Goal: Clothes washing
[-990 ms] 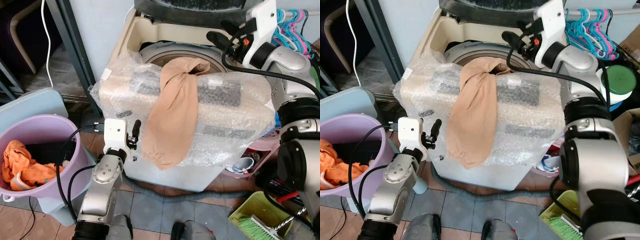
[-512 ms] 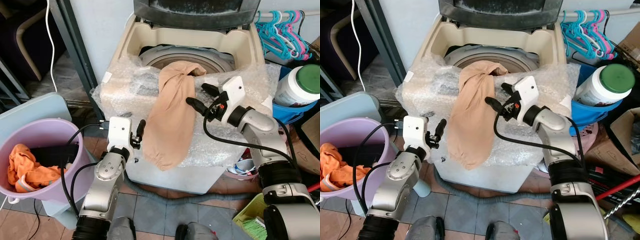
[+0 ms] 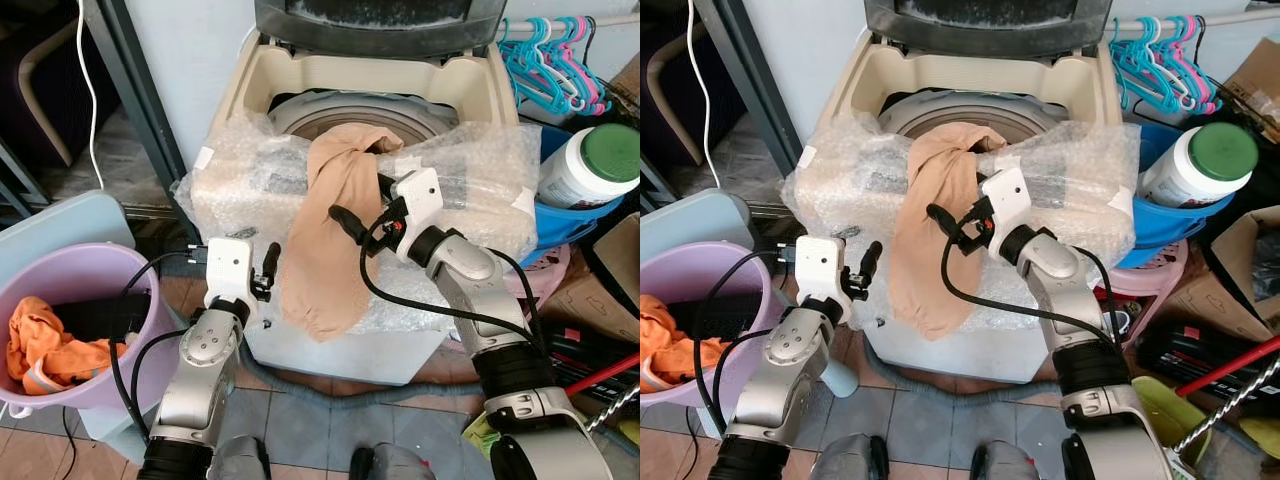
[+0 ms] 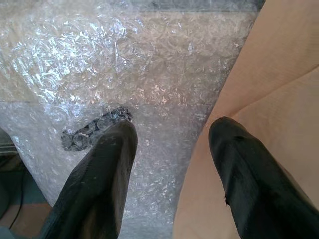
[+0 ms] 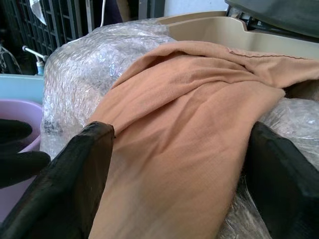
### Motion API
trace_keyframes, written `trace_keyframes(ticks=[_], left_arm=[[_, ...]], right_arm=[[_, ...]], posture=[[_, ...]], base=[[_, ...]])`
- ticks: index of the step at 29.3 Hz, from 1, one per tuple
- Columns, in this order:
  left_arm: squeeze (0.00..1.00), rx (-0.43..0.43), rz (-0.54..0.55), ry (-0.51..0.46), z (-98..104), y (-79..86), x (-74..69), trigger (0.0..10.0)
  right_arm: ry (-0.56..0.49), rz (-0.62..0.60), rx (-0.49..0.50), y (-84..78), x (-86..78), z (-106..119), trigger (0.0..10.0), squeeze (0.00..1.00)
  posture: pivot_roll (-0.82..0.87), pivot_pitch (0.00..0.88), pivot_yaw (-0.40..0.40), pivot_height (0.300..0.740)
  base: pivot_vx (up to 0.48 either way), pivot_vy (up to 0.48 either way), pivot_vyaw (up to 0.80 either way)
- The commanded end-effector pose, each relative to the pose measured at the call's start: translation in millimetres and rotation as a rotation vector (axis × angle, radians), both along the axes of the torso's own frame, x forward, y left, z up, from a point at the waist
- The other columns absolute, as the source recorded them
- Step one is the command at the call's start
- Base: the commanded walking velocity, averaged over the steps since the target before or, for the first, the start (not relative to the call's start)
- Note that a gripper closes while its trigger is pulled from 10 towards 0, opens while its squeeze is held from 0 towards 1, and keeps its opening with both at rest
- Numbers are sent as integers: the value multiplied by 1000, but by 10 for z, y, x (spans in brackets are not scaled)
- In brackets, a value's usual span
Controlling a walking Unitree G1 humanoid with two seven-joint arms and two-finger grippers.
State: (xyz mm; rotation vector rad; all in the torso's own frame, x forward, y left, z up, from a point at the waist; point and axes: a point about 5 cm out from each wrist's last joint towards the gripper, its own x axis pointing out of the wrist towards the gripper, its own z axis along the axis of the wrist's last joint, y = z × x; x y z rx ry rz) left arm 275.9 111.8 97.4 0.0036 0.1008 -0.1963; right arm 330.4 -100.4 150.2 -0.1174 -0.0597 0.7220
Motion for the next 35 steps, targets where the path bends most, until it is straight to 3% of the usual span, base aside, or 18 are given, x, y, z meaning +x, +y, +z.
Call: trace_keyframes(ticks=[1,5,14,26,35], left_arm=[[0,6,-5,-12,29,3,6,10000],[0,3,-3,-15,37,-8,22,10000],[0,0,-2,-14,29,-23,19,10000],[0,-2,-1,-18,37,-32,29,10000],[0,-5,0,-24,45,-48,47,10000]], right_arm=[[5,81,-12,239,-72,-14,0,0],[-42,1,34,180,-1,100,0,0],[-43,-41,68,85,79,172,0,0],[-63,-34,73,102,117,232,0,0],[-75,-29,84,142,246,380,0,0]], posture=[[-18,68,24,740],[-21,66,21,740],[-22,65,17,740],[-26,66,14,740],[-24,61,5,740]], base=[[0,0,0],[0,0,0],[0,0,0],[0,0,0],[0,0,0]])
